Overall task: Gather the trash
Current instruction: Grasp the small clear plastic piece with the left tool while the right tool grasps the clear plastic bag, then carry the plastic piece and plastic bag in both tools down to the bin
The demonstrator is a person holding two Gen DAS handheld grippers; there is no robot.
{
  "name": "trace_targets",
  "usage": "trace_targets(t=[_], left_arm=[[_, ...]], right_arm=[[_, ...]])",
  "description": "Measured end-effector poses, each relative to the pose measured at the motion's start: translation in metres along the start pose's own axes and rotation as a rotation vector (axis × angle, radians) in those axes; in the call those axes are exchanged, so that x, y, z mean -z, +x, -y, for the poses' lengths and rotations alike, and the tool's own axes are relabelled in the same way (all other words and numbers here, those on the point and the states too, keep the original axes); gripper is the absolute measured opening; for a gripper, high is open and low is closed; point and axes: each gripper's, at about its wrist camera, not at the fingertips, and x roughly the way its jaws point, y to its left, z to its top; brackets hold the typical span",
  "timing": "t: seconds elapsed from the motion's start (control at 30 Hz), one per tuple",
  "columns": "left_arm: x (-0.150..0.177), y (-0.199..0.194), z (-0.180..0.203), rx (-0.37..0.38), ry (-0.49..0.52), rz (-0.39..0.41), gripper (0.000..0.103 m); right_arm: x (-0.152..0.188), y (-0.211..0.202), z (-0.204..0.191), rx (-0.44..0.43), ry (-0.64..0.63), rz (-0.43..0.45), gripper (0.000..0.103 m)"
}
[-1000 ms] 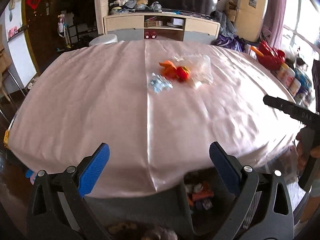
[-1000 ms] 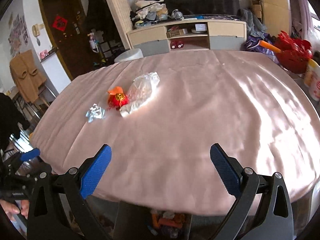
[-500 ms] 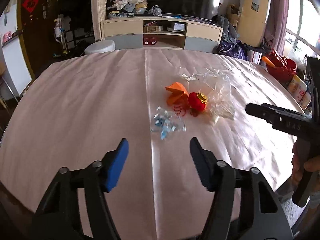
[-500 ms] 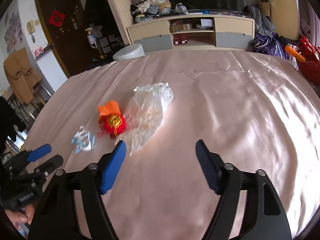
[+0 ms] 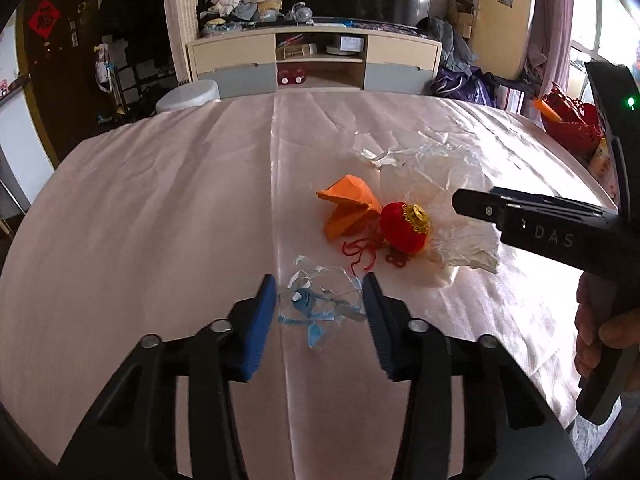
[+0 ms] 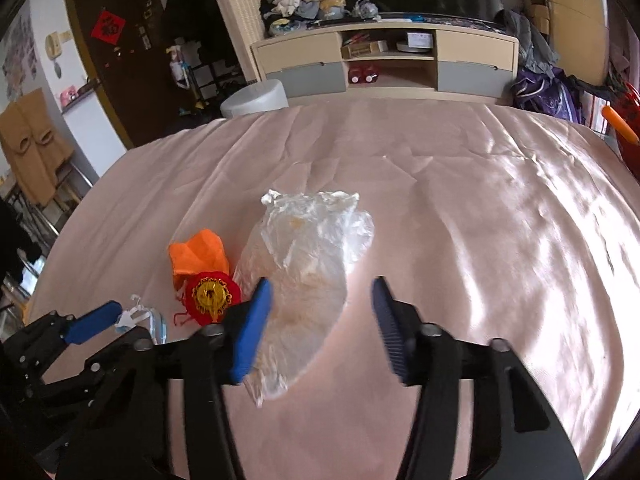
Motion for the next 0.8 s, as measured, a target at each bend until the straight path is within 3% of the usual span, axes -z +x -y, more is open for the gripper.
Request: trace_targets(t=[0.07, 0.17, 0.4, 0.8], left_arm=[[0.000, 0.004, -0.001, 0.005, -0.007, -0.008, 0.029], [-0.001, 0.004, -0.002, 0.014, -0.011, -0.011, 0.018], [-0.001, -0.007, 0.001, 0.018, 0.004, 0.002, 0.004], [0.000, -0.067, 0.015, 0.030, 0.017, 0.050, 0.003]], right_arm=[[0.000, 0.002, -0.003, 0.005, -0.013, -0.011, 0.024], [0.003, -0.002, -0.008, 0.011, -0.036, -0.008, 0.008], [0.000, -0.030, -0.008, -0.006, -0.051, 0.040, 0.003], [0.004, -0.102, -0.006, -0.033, -0.064, 0.128, 0.002]])
